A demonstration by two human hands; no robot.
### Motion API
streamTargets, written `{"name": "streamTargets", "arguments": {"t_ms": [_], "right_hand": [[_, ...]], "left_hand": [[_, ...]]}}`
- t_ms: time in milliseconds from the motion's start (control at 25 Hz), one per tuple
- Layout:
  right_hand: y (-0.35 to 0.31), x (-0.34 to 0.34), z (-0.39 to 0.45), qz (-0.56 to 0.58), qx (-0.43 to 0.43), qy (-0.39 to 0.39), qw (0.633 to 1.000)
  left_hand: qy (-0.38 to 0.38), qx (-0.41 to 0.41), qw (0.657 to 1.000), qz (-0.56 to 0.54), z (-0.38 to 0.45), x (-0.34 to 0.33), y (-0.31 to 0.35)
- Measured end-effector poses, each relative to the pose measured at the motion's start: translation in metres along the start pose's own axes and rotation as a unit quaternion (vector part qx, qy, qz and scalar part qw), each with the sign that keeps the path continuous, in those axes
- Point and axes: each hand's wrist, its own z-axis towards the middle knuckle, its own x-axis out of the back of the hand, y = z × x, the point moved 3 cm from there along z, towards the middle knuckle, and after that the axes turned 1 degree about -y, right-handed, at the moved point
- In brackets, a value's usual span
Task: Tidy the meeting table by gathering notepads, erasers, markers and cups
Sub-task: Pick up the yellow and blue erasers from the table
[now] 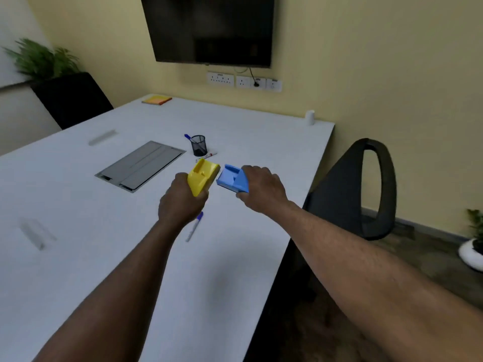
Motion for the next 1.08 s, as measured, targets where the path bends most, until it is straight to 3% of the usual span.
{"name": "streamTargets", "arguments": {"t_ms": [280, 560, 840, 1080], "right_hand": [[0.135, 0.175, 0.015, -0.096, -0.004, 0.163, 0.982], [0.335, 0.281, -0.018, -0.168, -0.042, 0.172, 0.97], [0.484, 0.318, -0.038, -0.174, -0.124, 0.158, 0.964], [0.568, 0.299, 0.007, -0.174, -0.133, 0.126, 0.968]], "left_hand": [[0.103, -0.164, 0.981, 0.015, 0.025, -0.002, 0.228], [0.118, -0.265, 0.955, 0.063, 0.01, -0.102, 0.416], [0.064, -0.337, 0.937, 0.067, 0.023, -0.201, 0.543], [0.04, -0.336, 0.937, 0.085, 0.094, -0.271, 0.588]]}}
